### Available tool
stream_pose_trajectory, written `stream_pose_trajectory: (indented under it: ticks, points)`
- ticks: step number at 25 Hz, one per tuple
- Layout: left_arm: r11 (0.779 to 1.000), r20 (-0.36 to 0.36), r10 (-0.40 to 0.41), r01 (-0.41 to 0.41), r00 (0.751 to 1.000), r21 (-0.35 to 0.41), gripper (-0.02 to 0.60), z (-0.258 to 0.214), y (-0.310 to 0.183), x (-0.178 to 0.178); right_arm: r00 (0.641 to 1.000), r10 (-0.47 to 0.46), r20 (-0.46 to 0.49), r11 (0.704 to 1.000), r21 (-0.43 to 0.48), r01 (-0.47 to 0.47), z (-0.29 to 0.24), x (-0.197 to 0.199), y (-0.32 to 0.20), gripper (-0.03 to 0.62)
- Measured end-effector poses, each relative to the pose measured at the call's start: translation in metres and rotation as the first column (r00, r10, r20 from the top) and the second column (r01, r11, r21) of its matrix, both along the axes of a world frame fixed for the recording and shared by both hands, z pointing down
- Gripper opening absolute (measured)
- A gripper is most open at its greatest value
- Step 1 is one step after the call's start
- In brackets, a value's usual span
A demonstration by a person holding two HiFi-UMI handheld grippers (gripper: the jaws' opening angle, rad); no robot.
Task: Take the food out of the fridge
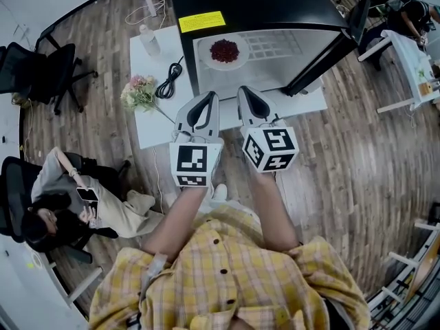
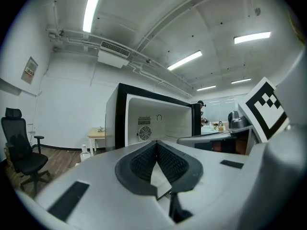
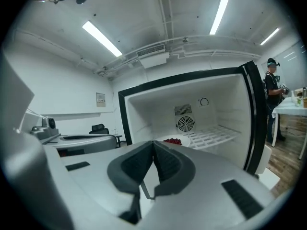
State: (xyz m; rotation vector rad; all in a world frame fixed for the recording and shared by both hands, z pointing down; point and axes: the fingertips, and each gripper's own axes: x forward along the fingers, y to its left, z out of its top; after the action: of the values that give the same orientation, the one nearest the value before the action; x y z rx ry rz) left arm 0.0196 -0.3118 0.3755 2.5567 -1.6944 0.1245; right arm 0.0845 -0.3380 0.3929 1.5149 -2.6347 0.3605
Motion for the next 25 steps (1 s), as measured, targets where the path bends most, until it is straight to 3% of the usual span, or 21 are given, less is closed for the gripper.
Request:
stream_pose_trajectory:
  ticks: [7,11,15,20,23,25]
  points:
    - [1.000,-0.009,0.018,-0.018,1.000,-0.014,0.009,0.006,-0.007,-0.001,0.980,0.025,0.197,0.994,-0.109,-0.004,0.020,0.002,-0.021,0.008]
    - [1.000,-0.007,0.025,-0.025,1.000,-0.019,0.008,0.006,-0.011,-0.005,0.931,0.031,0.363,0.986,-0.163,0.031,0.025,-0.001,-0.032,0.008]
    - [0.999,0.001,0.035,-0.035,0.999,-0.016,0.008,0.005,-0.013,-0.004,0.898,0.047,0.438,0.984,-0.175,0.034,0.029,0.003,-0.042,0.008]
    - [0.999,0.008,0.036,-0.036,0.999,-0.008,0.008,0.004,-0.019,-0.008,0.777,0.126,0.617,0.964,-0.260,0.050,0.047,0.007,-0.059,0.022]
    - [0.999,0.009,0.035,-0.035,0.999,-0.007,0.008,0.003,-0.025,-0.010,0.618,0.203,0.760,0.934,-0.339,0.110,0.061,0.007,-0.069,0.079]
    - [0.999,0.008,0.034,-0.034,0.999,-0.006,0.009,0.002,-0.028,-0.009,0.569,0.255,0.782,0.914,-0.386,0.122,0.072,0.010,-0.072,0.083]
